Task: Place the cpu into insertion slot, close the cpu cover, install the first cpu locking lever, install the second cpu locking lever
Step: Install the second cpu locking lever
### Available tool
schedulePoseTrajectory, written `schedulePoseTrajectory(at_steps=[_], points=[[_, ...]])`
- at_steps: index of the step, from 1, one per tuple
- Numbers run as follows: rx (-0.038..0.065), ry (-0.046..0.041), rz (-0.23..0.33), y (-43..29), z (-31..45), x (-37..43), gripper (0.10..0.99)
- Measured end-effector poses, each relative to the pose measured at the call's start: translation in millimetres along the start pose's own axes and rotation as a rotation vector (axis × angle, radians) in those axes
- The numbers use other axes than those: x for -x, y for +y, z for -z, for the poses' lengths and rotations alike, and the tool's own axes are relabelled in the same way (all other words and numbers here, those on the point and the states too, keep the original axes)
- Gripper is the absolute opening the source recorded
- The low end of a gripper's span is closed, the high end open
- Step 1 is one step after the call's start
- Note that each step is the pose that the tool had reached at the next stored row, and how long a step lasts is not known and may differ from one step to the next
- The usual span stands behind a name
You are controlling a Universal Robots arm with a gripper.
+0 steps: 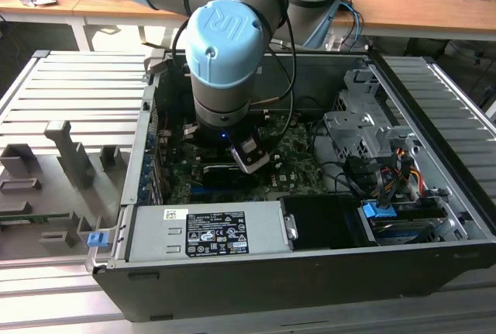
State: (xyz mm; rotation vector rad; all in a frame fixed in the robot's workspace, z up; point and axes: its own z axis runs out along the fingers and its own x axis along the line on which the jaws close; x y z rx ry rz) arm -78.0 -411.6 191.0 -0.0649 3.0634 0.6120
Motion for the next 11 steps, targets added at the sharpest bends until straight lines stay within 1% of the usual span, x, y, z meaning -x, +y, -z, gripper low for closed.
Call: schedulePoseTrajectory(at_steps=[1,3,11], points=[[0.000,0.0001,0.000,-0.1,0.1,0.0,0.106],[0.004,-0.0002,0.000,-0.3,0.5,0.0,0.106],[0.003,-0.0001,0.000,1.5,4.8,0.1,0.106]])
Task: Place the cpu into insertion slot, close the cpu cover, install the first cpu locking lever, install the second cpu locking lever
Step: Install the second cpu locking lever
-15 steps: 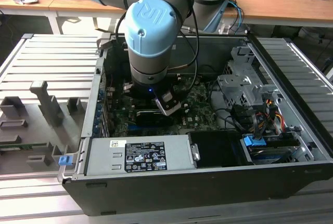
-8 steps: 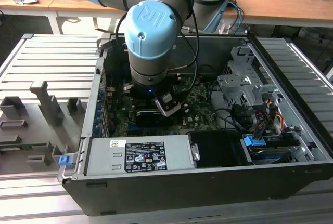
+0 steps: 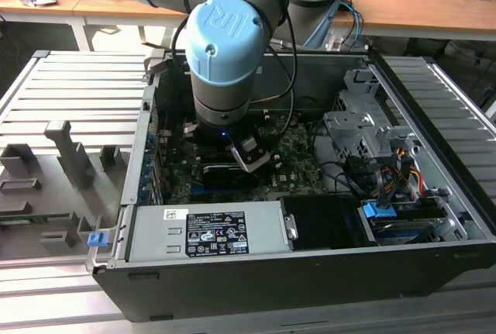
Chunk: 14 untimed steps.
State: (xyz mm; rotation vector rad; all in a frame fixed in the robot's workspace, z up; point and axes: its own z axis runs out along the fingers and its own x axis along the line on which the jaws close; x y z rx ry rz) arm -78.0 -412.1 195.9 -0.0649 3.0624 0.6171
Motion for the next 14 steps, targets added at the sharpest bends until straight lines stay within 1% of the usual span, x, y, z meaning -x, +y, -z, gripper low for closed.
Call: schedulePoseTrajectory(at_steps=[4,7,10,14], points=[[0.000,0.0000,0.000,3.3,7.7,0.2,0.106],[0.000,0.0000,0.000,4.6,10.9,0.3,0.106],[0.000,-0.0002,0.000,5.1,12.1,0.3,0.106],[0.000,-0.0002,0.000,6.6,15.6,0.4,0.106]])
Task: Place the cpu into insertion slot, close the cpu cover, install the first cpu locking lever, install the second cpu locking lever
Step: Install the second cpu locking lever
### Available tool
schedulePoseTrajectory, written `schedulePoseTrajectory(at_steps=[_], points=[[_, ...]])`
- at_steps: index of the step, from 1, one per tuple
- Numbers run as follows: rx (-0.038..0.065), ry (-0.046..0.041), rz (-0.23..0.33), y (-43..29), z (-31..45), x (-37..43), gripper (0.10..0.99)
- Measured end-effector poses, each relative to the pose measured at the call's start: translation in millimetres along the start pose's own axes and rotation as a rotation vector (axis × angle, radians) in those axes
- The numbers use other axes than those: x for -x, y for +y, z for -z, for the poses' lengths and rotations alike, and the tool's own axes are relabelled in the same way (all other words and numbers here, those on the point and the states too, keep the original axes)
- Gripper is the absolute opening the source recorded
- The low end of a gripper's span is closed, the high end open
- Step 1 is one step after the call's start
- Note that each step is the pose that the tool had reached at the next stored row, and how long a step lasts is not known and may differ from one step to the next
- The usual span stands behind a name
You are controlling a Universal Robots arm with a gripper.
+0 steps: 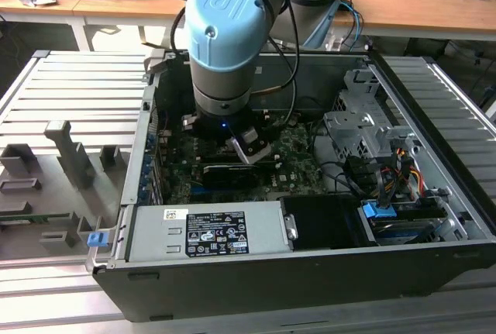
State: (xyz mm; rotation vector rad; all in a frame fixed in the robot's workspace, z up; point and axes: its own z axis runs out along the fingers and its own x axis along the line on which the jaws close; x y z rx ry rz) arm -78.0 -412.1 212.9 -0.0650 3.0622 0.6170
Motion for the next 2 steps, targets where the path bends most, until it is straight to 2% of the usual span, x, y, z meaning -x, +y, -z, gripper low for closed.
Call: schedulePoseTrajectory(at_steps=[2], points=[[0.000,-0.0002,0.000,0.3,0.5,0.0,0.106]])
